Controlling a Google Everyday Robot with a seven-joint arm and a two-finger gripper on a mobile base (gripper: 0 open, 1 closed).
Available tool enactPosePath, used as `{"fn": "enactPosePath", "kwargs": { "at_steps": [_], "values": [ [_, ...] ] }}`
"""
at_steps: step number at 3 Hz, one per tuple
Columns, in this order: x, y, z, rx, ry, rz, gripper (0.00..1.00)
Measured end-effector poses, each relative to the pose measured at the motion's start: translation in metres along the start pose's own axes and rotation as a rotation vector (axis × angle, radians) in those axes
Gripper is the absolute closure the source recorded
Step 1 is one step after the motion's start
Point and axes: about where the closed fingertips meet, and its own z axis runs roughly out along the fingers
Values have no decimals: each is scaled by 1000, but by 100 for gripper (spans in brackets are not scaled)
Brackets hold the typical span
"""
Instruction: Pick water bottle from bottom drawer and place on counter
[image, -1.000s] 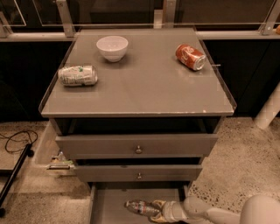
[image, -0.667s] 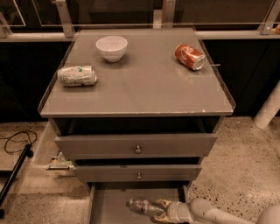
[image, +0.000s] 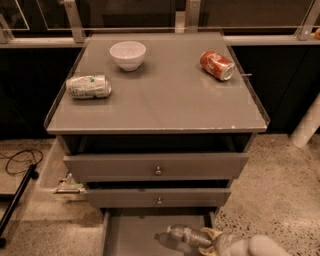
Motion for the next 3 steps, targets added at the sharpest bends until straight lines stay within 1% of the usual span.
{"fn": "enactPosePath", "kwargs": {
  "at_steps": [1,2,3],
  "values": [
    [-32,3,-72,15,50,-71,100],
    [-71,2,-139,12,78,-122,100],
    [-107,-28,-209,22,102,-194,100]
  ]
}}
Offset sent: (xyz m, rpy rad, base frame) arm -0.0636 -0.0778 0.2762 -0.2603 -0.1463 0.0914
